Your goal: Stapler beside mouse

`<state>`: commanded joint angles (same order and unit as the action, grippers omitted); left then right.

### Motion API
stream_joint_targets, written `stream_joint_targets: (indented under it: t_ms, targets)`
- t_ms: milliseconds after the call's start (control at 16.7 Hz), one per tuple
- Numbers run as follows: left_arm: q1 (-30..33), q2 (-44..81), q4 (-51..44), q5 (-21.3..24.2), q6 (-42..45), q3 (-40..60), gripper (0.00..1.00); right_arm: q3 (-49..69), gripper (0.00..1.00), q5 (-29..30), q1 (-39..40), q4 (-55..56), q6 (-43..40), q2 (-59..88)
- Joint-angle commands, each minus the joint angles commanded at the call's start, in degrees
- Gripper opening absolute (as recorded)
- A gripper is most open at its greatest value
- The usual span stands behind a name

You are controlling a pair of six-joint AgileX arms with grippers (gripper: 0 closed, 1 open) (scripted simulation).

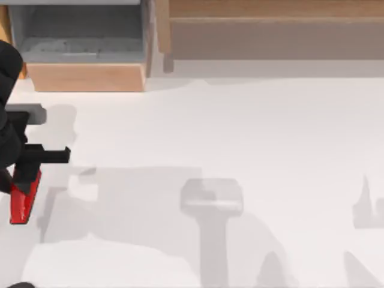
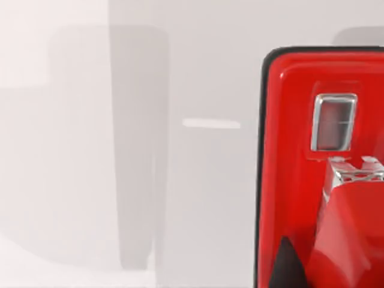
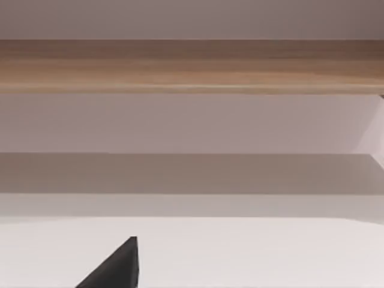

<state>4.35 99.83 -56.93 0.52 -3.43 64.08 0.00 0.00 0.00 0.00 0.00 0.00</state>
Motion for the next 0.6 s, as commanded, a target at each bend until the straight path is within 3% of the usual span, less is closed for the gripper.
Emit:
stream_joint_targets:
  t_ms: [600]
  targets:
    - [0.21,-0.34,1.69,0.4,0.27,-1.63,0.0,0.0,1.0,0.0,0.0,0.0,0.0,0.0]
